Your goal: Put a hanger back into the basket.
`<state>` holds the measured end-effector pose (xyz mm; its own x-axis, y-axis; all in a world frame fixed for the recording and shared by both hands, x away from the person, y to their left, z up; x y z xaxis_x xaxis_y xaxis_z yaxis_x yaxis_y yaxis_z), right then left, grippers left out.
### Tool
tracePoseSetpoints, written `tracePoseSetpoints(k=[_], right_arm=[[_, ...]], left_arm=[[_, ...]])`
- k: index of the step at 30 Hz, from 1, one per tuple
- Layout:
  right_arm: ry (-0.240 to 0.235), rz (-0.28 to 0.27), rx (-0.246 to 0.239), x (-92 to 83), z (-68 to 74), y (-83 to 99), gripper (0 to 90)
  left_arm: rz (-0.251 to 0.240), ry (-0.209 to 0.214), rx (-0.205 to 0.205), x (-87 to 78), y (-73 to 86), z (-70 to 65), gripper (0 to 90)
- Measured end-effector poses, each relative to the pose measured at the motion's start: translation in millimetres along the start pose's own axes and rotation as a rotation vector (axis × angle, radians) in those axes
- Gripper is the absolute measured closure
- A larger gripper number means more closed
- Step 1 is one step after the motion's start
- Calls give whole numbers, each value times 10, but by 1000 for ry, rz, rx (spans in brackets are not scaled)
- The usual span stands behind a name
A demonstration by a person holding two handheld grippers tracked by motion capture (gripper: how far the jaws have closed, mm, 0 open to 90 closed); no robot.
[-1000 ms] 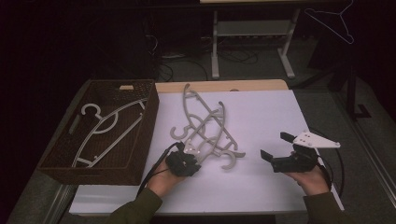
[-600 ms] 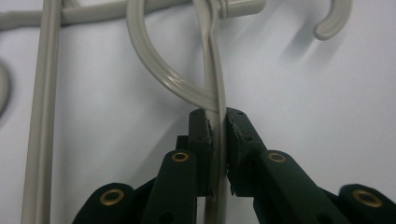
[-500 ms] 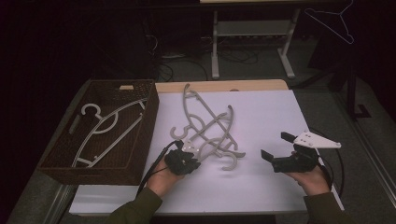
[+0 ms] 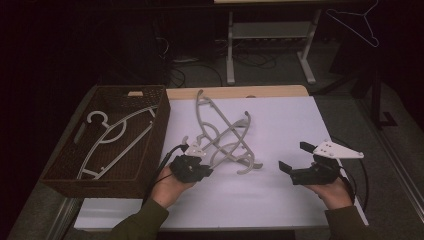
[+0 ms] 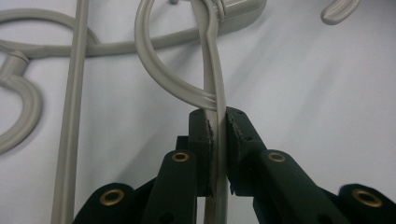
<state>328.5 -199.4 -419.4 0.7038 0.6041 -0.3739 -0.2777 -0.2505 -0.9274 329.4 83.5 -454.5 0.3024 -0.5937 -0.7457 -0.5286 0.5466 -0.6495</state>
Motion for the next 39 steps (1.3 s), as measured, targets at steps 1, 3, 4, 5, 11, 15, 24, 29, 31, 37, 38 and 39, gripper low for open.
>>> tracePoseSetpoints(k=[1, 3, 4, 5, 11, 15, 24, 29, 31, 37, 38, 39], right_arm=[[1, 1, 1, 2, -1, 1, 0], [-2, 5, 5, 11, 3, 5, 0], [-3, 9, -1, 17, 2, 11, 0], [-5, 15, 0, 27, 4, 17, 0], [-22, 56, -8, 142, 8, 49, 39], [-30, 71, -9, 157, 22, 58, 45], [-52, 88, -35, 193, 71, 71, 51], [-64, 92, -34, 185, 100, 58, 53], [-72, 93, -32, 178, 118, 45, 56], [-169, 65, -91, 141, 239, -148, 112], [-196, 66, -107, 138, 270, -194, 133], [-219, 61, -128, 141, 299, -247, 137]], left_arm=[[-7, 6, 0, -22, -13, -3, 816], [-20, 22, -6, -56, -30, -25, 816], [-28, 30, -13, -67, -38, -42, 816], [-27, 38, -6, -79, -41, -53, 816], [-41, 73, 7, -105, -85, -151, 815], [-57, 102, 4, -135, -117, -220, 814], [-56, 127, 20, -118, -131, -299, 814], [-56, 127, 20, -110, -131, -290, 813], [-59, 126, 18, -115, -132, -284, 813], [-61, 120, 20, -131, -131, -236, 814], [-64, 121, 15, -133, -134, -233, 814], [-67, 122, 10, -137, -136, -229, 814]])
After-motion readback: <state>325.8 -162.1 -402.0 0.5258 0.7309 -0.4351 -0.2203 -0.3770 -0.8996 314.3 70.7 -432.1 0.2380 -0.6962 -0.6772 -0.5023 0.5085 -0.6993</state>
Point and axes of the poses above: each handheld gripper's, and its own axes: x roughly forward along the jaws, y roughly out of its underside, z roughly to its left, the point moved 8 cm from there along x, roughly forward along the jaws, and after that the axes turned 5 degrees about -x, right-handed, at the moved point
